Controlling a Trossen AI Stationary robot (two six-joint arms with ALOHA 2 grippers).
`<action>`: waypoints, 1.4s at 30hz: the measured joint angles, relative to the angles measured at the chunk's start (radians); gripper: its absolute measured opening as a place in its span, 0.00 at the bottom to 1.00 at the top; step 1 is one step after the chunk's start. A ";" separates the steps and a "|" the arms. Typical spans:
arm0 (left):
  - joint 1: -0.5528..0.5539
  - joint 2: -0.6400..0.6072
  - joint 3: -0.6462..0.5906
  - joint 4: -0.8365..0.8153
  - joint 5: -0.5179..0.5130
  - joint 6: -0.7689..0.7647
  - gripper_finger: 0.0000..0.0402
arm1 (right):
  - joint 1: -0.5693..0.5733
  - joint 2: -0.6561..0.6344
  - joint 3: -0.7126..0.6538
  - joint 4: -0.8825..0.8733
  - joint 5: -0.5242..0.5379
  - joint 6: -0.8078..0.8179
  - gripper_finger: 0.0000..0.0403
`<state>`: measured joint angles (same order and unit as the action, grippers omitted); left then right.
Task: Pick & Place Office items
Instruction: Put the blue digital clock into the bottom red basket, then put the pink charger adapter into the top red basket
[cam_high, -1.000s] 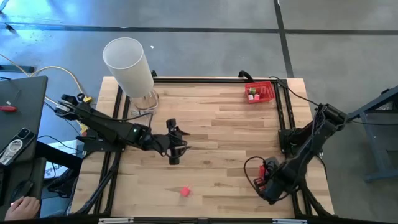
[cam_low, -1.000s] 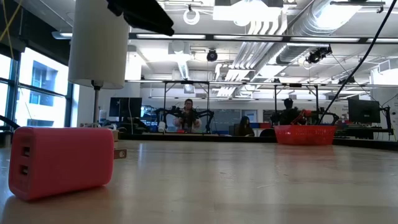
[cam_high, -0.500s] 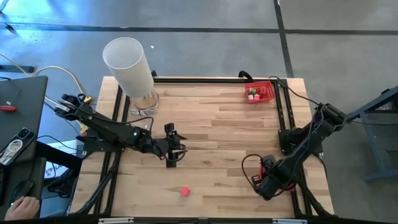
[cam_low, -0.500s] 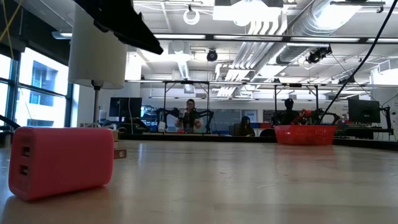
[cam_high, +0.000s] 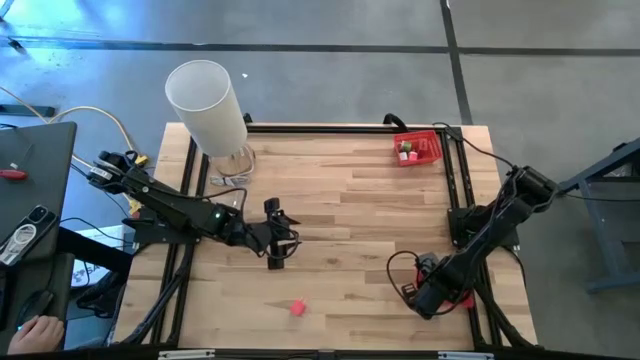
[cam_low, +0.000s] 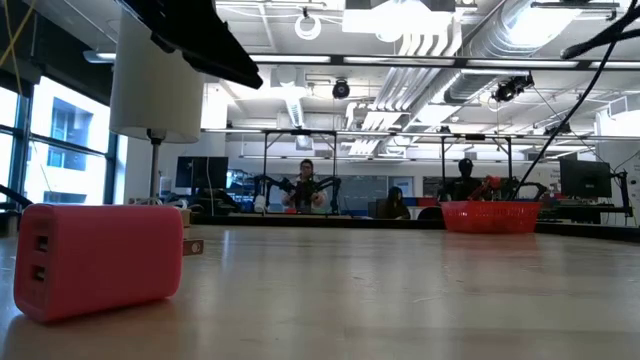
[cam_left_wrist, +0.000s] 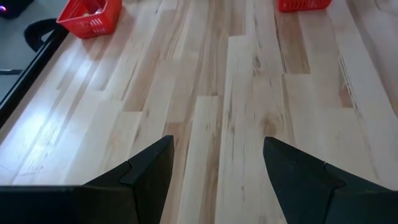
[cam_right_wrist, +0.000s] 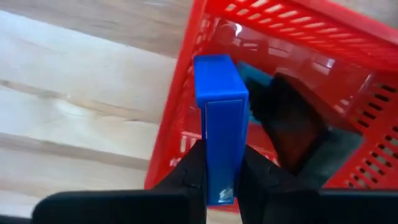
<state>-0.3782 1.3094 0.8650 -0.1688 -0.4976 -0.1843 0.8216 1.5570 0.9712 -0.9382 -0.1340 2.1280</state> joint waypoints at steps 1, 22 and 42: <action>0.000 0.000 0.000 0.002 0.000 0.000 0.59 | 0.000 0.000 -0.009 0.010 -0.003 0.000 0.10; -0.004 0.000 0.000 0.001 0.014 -0.007 0.59 | 0.000 0.000 -0.073 0.067 -0.049 0.018 0.20; -0.045 0.000 0.000 0.001 0.015 0.001 0.59 | 0.000 -0.005 -0.073 0.067 -0.027 -0.006 0.51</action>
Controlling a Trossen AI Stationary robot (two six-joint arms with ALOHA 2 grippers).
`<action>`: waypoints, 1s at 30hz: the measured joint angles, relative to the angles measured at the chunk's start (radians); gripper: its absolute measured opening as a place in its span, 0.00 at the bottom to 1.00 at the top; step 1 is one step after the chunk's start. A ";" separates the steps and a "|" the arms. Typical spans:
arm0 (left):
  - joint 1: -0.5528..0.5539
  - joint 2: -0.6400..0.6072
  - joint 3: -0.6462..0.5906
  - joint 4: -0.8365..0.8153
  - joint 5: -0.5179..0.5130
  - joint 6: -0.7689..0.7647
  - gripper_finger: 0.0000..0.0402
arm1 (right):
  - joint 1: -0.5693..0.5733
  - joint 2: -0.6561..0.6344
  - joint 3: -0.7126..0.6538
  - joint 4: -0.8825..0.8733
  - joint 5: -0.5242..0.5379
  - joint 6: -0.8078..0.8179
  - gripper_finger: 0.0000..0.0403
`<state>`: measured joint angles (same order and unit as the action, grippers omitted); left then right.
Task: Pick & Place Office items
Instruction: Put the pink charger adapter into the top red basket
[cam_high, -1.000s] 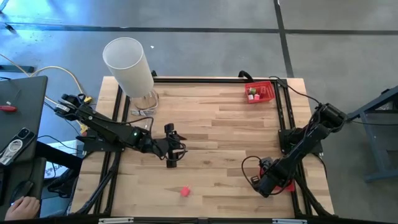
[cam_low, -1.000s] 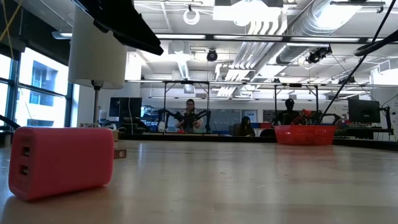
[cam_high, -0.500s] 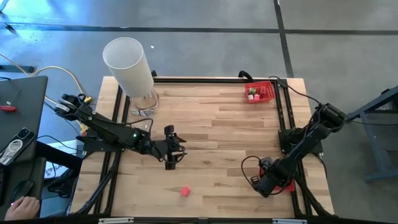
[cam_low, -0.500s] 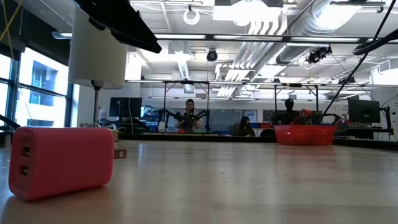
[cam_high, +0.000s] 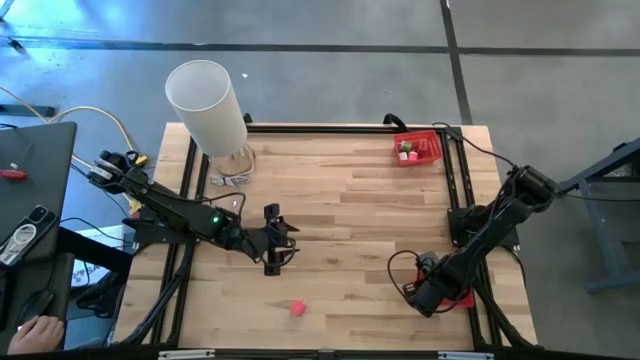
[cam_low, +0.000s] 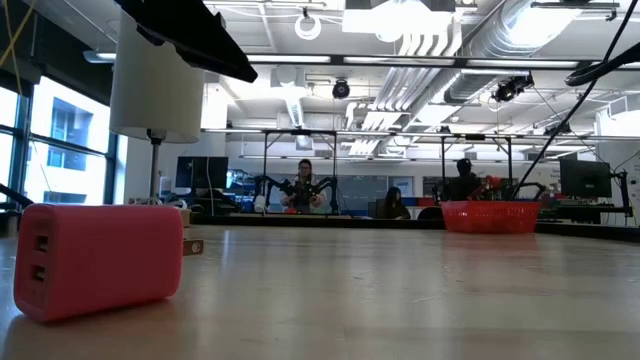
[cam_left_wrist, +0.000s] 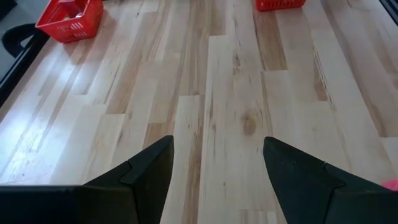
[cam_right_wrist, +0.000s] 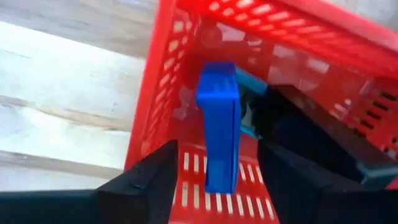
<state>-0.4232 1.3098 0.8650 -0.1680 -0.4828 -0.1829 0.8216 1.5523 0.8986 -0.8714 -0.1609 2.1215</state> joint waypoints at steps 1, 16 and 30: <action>0.000 0.000 0.000 0.000 0.000 0.000 0.59 | 0.000 -0.004 0.000 0.000 -0.006 0.006 0.52; -0.005 0.000 0.000 0.000 -0.001 0.002 0.59 | 0.000 -0.057 0.175 -0.256 0.137 -0.032 0.54; -0.107 0.000 0.000 0.000 -0.002 -0.008 0.59 | 0.000 -0.057 0.286 -0.467 0.209 -0.059 0.54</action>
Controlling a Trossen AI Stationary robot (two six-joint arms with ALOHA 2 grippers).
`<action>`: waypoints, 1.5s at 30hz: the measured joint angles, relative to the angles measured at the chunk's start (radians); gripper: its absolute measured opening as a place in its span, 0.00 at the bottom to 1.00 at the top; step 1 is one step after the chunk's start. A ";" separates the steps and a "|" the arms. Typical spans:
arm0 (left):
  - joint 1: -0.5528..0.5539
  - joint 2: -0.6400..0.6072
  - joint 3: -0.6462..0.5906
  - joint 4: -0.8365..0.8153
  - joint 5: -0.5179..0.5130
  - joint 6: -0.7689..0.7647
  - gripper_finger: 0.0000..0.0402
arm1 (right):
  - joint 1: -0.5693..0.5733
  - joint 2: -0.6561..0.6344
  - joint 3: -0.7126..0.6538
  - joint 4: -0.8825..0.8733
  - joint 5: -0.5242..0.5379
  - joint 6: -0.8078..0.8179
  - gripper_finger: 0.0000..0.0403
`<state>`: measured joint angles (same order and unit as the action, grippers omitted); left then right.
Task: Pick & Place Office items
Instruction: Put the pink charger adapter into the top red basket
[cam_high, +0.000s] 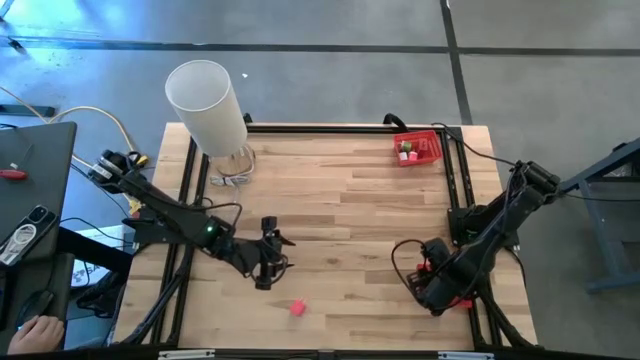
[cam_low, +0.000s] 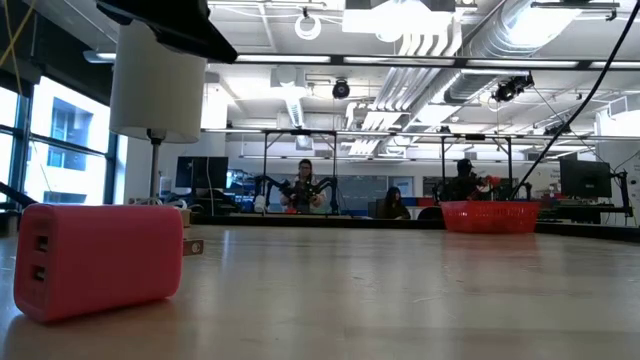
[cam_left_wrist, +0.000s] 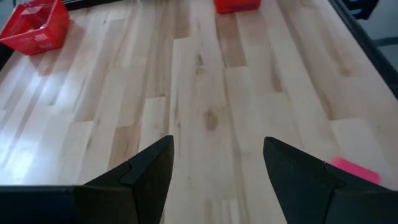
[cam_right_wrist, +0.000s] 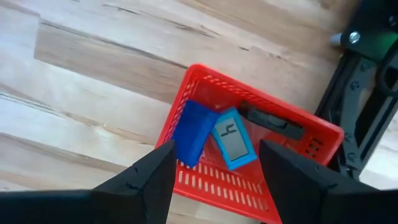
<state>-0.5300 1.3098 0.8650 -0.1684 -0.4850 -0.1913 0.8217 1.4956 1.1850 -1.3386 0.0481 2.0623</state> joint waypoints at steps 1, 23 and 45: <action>-0.007 0.000 0.000 0.000 0.000 0.000 0.59 | 0.000 0.000 0.008 -0.009 0.005 -0.004 0.54; -0.130 -0.039 0.000 -0.026 -0.003 -0.289 0.59 | 0.000 0.000 0.063 -0.073 0.522 -0.194 0.54; -0.252 0.099 -0.003 -0.032 -0.251 -0.604 0.59 | 0.000 0.000 0.063 -0.034 0.862 -0.292 0.54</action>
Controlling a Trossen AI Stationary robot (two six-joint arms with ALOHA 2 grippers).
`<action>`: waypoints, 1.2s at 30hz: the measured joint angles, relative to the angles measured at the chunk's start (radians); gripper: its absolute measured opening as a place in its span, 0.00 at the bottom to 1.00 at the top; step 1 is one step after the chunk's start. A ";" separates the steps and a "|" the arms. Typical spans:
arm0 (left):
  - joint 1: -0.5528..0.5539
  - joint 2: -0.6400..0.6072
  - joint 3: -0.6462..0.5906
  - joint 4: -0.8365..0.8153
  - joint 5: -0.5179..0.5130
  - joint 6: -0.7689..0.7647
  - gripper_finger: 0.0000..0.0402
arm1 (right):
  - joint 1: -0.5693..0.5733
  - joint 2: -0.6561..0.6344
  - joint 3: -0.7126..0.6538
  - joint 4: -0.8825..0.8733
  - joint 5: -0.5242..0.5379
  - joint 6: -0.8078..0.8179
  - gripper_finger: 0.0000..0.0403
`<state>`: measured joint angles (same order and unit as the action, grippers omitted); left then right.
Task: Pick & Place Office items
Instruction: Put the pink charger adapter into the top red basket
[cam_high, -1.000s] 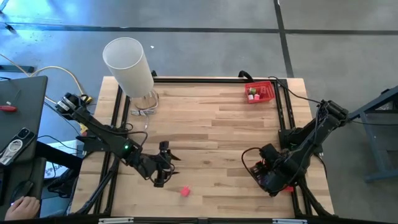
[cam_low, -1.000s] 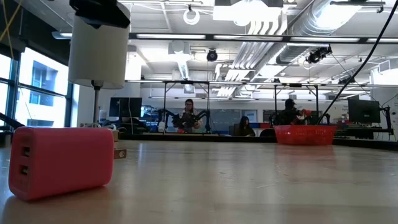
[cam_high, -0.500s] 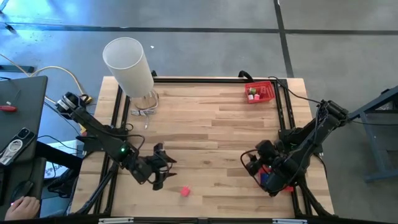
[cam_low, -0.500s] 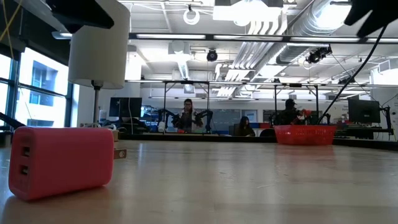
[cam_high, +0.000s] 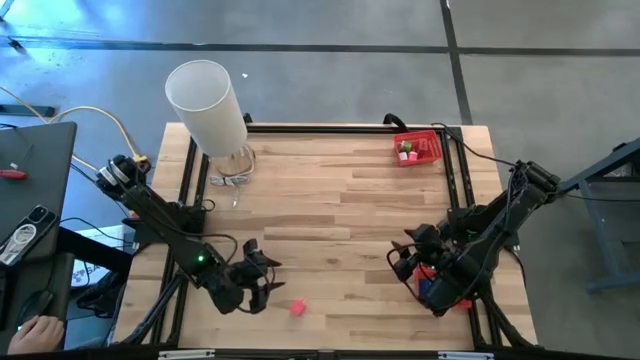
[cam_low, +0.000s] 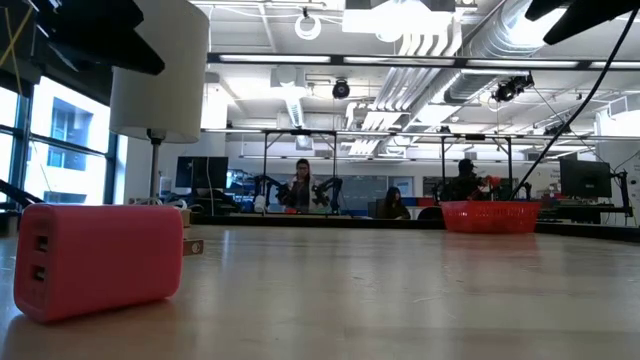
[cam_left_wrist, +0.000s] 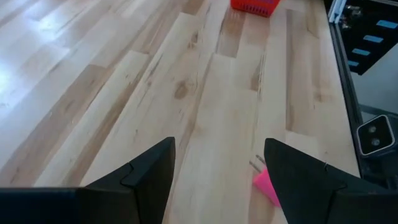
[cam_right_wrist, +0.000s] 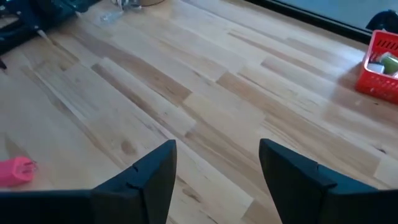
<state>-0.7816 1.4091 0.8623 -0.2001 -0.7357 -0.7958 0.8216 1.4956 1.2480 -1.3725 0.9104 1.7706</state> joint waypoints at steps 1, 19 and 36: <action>-0.001 0.006 0.000 0.001 0.000 -0.007 0.59 | 0.000 0.000 0.000 0.000 0.005 0.000 0.54; 0.027 0.098 -0.001 0.032 0.136 -0.102 0.59 | 0.000 0.000 0.000 0.072 0.003 -0.048 0.54; -0.087 0.316 -0.001 0.285 0.129 -0.119 0.59 | 0.017 0.000 0.000 0.191 -0.126 -0.092 0.54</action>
<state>-0.8689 1.7254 0.8616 0.0848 -0.6067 -0.9149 0.8386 1.4956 1.2478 -1.1816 0.7840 1.6785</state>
